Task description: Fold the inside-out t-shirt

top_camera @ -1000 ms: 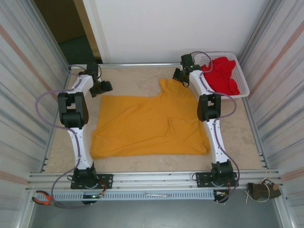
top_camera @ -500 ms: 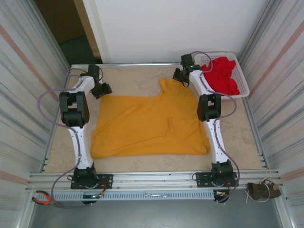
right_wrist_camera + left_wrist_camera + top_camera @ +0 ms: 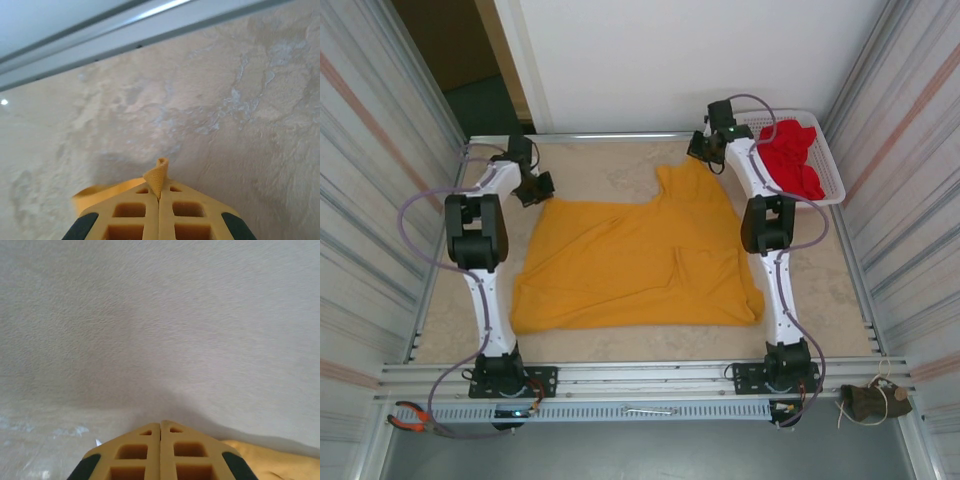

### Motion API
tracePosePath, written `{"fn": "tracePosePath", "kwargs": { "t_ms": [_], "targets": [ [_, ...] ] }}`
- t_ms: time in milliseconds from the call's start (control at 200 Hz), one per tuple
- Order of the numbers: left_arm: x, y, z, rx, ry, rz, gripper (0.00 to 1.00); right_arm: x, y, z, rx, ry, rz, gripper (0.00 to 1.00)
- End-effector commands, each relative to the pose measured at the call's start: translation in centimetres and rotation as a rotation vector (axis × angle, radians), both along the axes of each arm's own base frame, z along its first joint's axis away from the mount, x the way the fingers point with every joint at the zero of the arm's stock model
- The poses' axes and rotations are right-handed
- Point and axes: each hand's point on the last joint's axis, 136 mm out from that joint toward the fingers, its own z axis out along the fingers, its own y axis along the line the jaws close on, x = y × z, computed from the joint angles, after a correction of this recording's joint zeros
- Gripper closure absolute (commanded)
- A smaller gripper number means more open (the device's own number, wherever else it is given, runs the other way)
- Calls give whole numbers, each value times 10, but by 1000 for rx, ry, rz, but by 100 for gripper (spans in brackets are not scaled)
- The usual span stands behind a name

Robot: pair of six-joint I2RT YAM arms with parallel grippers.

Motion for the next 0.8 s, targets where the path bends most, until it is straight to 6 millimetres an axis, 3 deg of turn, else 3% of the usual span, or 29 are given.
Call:
{"fn": "tracePosePath", "kwargs": {
  "t_ms": [0,140,421,431,646,796],
  "targets": [
    [1,-5,66,-34,-134,1,100,-12,0,86,70,-110,-6,100],
    [-12,1,84,-38,-166,20,100,-35,1,116,94,-130,1,100],
    [-55,28,105,-95,-212,127,100,-104,-3,142,93,-141,-16,100],
    [-57,28,105,-96,-211,129,100,-109,-3,134,90,-124,-18,100],
    [-86,38,98,-112,-185,186,100,-175,-7,137,61,-134,-37,100],
    [-107,41,92,-139,-165,231,100,-219,-15,126,42,-119,-58,100]
  ]
}}
